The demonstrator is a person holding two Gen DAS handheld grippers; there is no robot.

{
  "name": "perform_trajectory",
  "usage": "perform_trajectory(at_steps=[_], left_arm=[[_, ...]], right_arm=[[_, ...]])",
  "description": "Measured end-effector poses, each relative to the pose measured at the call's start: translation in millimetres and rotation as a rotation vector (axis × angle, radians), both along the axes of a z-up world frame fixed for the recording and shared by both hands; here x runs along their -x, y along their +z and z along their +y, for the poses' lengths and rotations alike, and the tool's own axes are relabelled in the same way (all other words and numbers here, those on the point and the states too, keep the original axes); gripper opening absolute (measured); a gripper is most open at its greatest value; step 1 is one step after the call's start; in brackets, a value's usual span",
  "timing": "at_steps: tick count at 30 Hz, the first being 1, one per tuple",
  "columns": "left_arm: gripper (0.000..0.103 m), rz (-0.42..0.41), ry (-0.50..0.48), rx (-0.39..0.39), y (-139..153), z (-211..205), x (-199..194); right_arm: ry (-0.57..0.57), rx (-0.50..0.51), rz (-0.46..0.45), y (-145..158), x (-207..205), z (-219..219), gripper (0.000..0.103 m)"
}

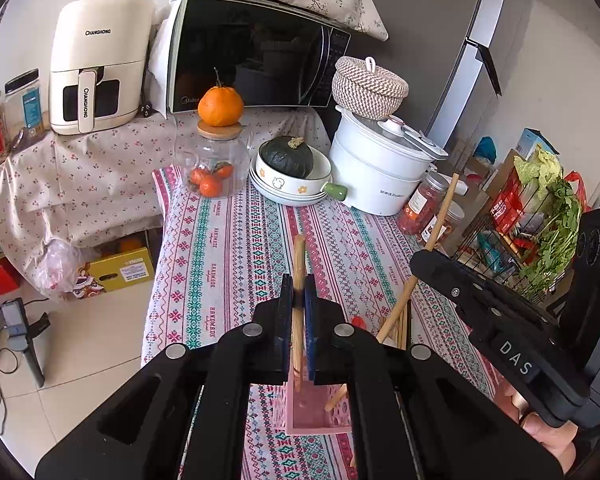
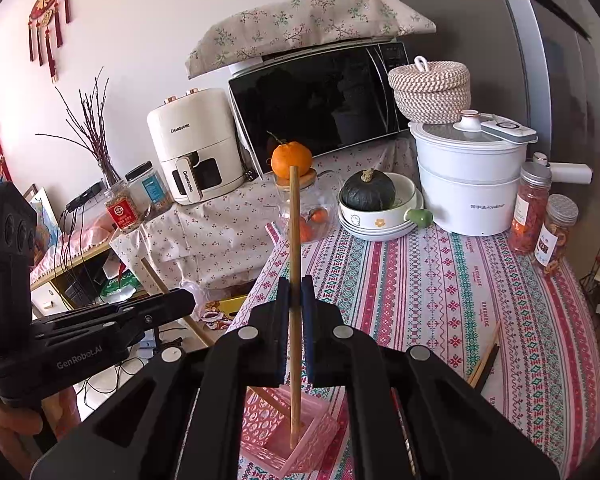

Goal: Organize utensils
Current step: 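Lift both chopsticks and drop them into the pink basket, opening both tools, then grasp another wooden chopstick from the pile with the left tool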

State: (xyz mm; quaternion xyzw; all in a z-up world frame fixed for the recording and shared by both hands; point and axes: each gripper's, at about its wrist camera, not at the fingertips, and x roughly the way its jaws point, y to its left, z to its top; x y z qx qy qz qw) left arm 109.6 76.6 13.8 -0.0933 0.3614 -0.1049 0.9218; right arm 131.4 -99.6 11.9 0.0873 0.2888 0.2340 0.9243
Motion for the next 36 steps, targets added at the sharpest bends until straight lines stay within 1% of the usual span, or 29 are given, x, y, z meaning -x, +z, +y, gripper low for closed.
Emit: perform_trajectory(at_steps=[5,6,7,9,10,11,12,14,15,17,19,21,23,26,27,28,31,33,36], left_arm=[[0.005,-0.006,-0.006,-0.011,0,-2,2],[0.005,-0.009,-0.006,-0.014,1,-2,3],[0.007,-0.012,-0.004,-0.014,1,-2,4],[0.016,-0.011,-0.005,-0.01,1,-2,5],[0.025,-0.013,-0.004,-0.007,1,-2,6],[0.036,-0.016,0.0,-0.005,1,-2,8],[0.038,-0.022,0.007,-0.002,2,-1,9],[0.048,-0.031,0.013,0.011,4,-1,13],[0.052,-0.034,0.01,0.019,5,-1,15],[0.067,-0.048,0.016,0.024,8,-3,19],[0.073,-0.065,0.021,0.015,12,-6,25],[0.081,-0.079,0.025,0.003,15,-8,30],[0.091,-0.092,0.042,-0.01,17,-10,36],[0.096,-0.093,0.051,-0.017,17,-13,42],[0.096,-0.089,0.052,-0.022,16,-16,44],[0.096,-0.084,0.051,-0.026,15,-18,45],[0.096,-0.058,0.038,-0.052,11,-29,48],[0.096,-0.04,0.012,-0.075,8,-40,51],[0.096,-0.016,-0.041,-0.112,3,-60,54]], right_arm=[[0.01,-0.017,0.04,-6,-4,-4,0.007],[0.013,-0.02,0.046,-7,-4,-5,0.01],[0.014,-0.024,0.051,-7,-4,-7,0.01],[0.016,-0.036,0.06,-6,-3,-12,0.014],[0.016,-0.044,0.061,-5,-2,-15,0.02],[0.013,-0.054,0.06,-4,-1,-19,0.023],[0.009,-0.062,0.059,-2,0,-24,0.027],[0.001,-0.09,0.06,3,3,-36,0.03],[-0.003,-0.11,0.062,5,5,-43,0.032],[-0.023,-0.145,0.062,11,7,-60,0.035],[-0.048,-0.172,0.066,15,10,-78,0.038],[-0.08,-0.183,0.07,18,14,-95,0.038],[-0.113,-0.184,0.075,19,16,-113,0.039],[-0.165,-0.166,0.093,17,19,-137,0.041],[-0.182,-0.158,0.102,14,21,-145,0.047],[-0.201,-0.151,0.112,12,22,-154,0.057],[-0.249,-0.13,0.148,5,26,-176,0.066],[-0.27,-0.106,0.186,-2,28,-189,0.07],[-0.302,-0.046,0.253,-13,29,-204,0.073]])
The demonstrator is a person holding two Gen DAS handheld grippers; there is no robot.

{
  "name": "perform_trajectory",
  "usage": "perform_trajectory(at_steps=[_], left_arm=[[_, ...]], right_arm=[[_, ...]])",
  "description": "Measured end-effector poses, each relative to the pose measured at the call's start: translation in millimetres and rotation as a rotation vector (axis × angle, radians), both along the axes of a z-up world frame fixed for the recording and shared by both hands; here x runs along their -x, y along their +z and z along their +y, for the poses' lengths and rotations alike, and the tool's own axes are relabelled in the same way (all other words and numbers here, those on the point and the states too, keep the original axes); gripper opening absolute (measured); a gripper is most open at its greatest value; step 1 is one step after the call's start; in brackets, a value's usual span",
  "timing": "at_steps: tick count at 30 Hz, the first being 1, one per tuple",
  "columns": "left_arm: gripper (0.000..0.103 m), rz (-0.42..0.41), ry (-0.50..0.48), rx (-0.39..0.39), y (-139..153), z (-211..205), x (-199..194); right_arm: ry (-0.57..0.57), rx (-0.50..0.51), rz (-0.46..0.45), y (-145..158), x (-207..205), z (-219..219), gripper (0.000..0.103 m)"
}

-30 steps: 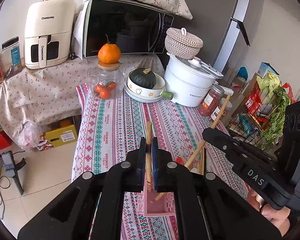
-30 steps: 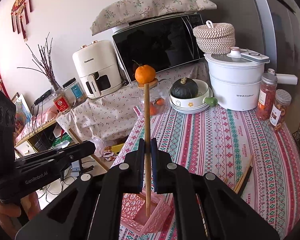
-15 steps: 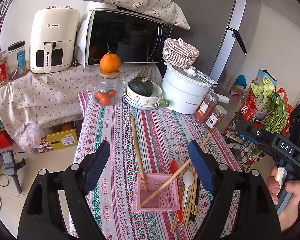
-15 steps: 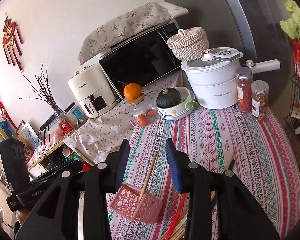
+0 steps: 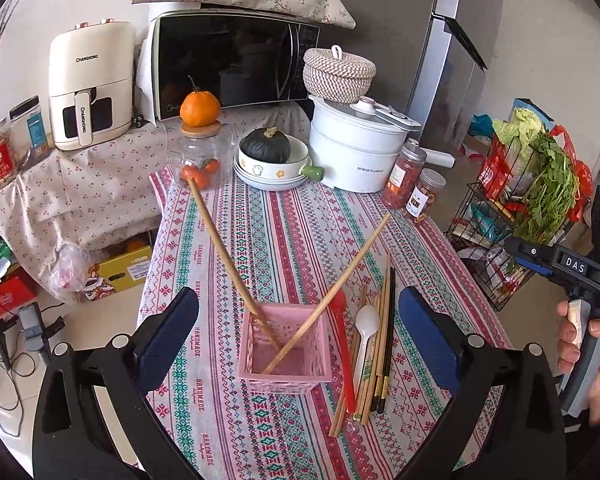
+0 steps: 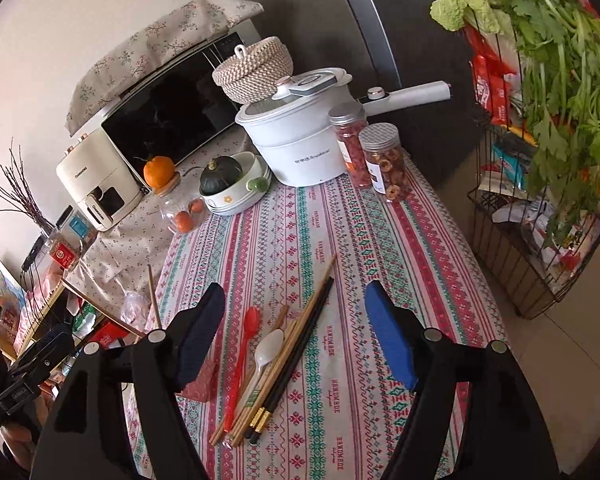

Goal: Organize utensils
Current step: 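Grasp another wooden chopstick from the pile with the left tool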

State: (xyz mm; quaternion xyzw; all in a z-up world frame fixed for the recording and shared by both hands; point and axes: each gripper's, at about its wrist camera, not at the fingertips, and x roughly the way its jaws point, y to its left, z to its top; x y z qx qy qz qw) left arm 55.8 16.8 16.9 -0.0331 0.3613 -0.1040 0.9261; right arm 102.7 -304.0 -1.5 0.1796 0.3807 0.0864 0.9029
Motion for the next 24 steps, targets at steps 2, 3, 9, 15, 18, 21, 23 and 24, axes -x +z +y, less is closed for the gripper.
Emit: perform_trajectory(at_steps=[2,3,9,15,18,21,23,24], left_arm=[[0.096,0.021,-0.043,-0.014,-3,-15,2],[0.096,0.034,-0.063,-0.02,-5,-23,2],[0.096,0.137,-0.175,-0.089,-21,-80,-10],[0.091,0.31,-0.216,-0.129,-56,-140,-49],[0.073,0.407,-0.21,-0.102,-81,-163,-81],[0.052,0.451,-0.182,-0.115,-107,-179,-117],[0.025,0.463,-0.169,-0.124,-122,-188,-141],[0.017,0.467,-0.167,-0.13,-129,-191,-151]], right_arm=[[-0.011,0.025,0.042,-8,1,-10,0.076],[-0.015,0.036,0.063,-13,1,-13,0.078],[-0.034,0.086,0.176,-36,0,-35,0.079],[-0.059,0.106,0.262,-56,-4,-54,0.08],[-0.076,0.112,0.305,-66,-8,-63,0.08],[-0.081,0.114,0.322,-71,-10,-68,0.08],[-0.077,0.127,0.326,-74,-13,-68,0.08],[-0.075,0.131,0.327,-74,-14,-69,0.08]])
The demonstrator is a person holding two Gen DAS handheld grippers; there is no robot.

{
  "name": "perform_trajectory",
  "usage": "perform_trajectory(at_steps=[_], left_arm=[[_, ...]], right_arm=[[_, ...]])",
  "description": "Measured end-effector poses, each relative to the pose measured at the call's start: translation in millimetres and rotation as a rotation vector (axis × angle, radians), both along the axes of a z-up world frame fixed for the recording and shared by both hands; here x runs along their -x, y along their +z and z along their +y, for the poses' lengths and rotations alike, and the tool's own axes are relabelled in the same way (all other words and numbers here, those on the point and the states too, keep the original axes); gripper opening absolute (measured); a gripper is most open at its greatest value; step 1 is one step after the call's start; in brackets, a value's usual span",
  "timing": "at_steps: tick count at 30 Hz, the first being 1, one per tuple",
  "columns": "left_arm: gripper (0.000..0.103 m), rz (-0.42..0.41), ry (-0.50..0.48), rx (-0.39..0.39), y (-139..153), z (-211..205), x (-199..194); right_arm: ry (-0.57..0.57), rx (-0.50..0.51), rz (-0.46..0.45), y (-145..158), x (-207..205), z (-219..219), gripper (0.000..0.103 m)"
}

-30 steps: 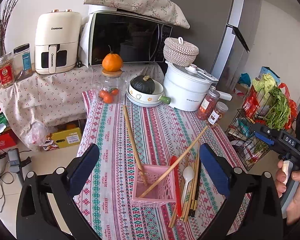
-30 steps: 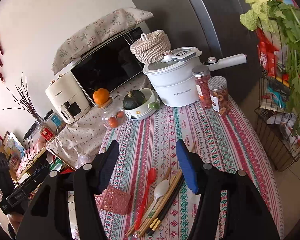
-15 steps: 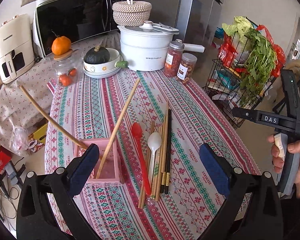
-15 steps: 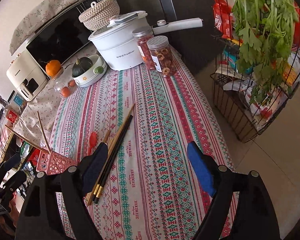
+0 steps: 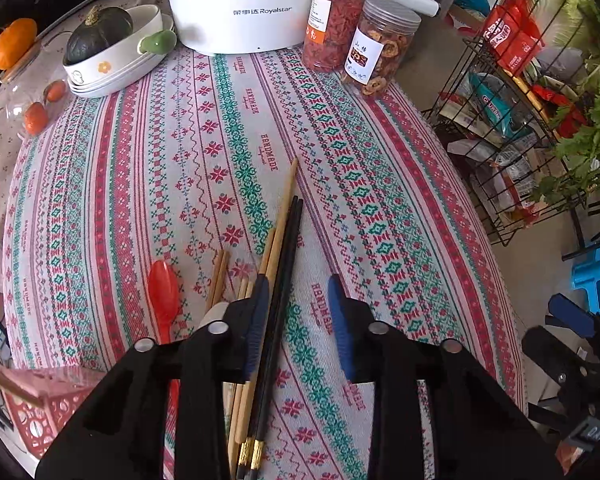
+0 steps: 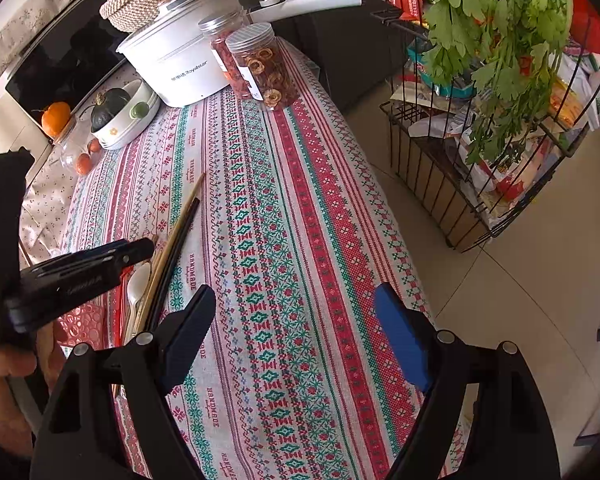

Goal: Organize utensils
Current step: 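Grasp another wooden chopstick from the pile with the left tool, then grasp a black chopstick from the pile with the right tool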

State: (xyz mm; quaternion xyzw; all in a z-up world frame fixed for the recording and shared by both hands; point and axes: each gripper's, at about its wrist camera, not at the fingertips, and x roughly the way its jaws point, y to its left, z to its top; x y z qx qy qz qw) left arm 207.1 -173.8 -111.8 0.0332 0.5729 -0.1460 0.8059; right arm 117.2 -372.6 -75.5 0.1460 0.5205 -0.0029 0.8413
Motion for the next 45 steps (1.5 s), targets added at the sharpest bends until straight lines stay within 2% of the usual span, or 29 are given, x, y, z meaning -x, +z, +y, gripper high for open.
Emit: perform_trajectory(at_steps=[4,9,14,21,24,30,38,45], left_arm=[[0.009,0.008,0.043,-0.023,-18,-7,-36],[0.009,0.036,0.06,-0.061,-35,-16,-62],[0.009,0.071,0.069,-0.044,-46,-17,-72],[0.007,0.061,0.072,-0.069,-46,-18,-59],[0.005,0.034,0.045,-0.04,-31,-14,-45],[0.005,-0.064,-0.024,0.03,21,3,5],[0.005,-0.197,-0.067,0.139,89,56,86],[0.005,-0.332,-0.064,0.236,134,110,148]], right_arm=[[0.009,-0.013,0.001,-1,-5,-2,0.08],[0.012,-0.011,0.016,-7,-12,-5,0.08],[0.012,-0.024,0.025,-9,-15,-5,0.08],[0.01,-0.009,0.011,-4,-13,-3,0.08],[0.011,0.003,0.01,-4,-11,-2,0.08],[-0.003,-0.003,0.005,-1,-12,1,0.08],[0.069,0.041,0.0,-2,-11,38,0.08],[0.118,0.054,0.026,-18,-20,69,0.08]])
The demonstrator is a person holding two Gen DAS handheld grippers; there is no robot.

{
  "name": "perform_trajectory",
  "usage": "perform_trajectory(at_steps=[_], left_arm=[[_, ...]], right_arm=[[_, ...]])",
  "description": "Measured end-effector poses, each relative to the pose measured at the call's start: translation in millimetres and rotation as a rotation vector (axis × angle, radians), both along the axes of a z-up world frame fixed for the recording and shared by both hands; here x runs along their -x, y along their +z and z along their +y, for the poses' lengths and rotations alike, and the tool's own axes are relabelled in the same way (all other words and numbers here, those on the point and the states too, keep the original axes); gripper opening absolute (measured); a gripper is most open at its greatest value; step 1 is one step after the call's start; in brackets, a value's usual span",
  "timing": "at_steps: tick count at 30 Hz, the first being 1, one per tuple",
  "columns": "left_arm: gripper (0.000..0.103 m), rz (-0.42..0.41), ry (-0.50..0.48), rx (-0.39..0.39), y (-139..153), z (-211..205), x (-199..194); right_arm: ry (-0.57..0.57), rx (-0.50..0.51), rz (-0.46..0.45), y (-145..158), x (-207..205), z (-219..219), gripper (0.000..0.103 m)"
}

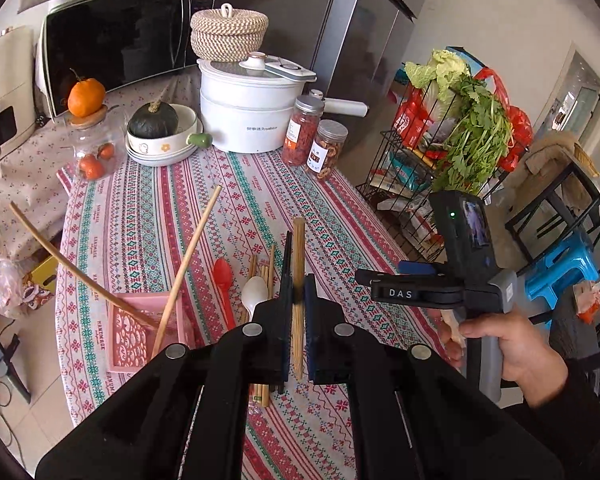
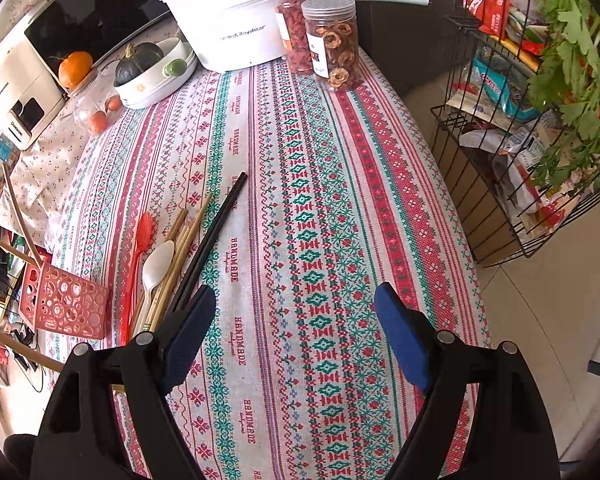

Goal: Organize utensils
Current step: 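Grasp a black chopstick from the pile with the right tool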

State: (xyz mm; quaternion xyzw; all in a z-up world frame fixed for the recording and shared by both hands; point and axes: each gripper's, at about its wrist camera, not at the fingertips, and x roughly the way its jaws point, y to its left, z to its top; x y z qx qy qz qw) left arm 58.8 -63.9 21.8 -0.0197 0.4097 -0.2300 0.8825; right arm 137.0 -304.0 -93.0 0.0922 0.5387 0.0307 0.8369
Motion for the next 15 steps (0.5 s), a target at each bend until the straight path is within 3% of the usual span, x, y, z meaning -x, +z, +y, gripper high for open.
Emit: perform_trajectory(at_steps=[5,15], left_arm=[[0.005,-0.086,0.03,0.07,4,29,23],[0.005,-0.049,0.047,0.13,1,70,29]], right_arm=[[-0.008,-0.042,0.044,-16,-14,12,0.077],[-0.02,-0.123,0.091,-38,-47,42,0.036]])
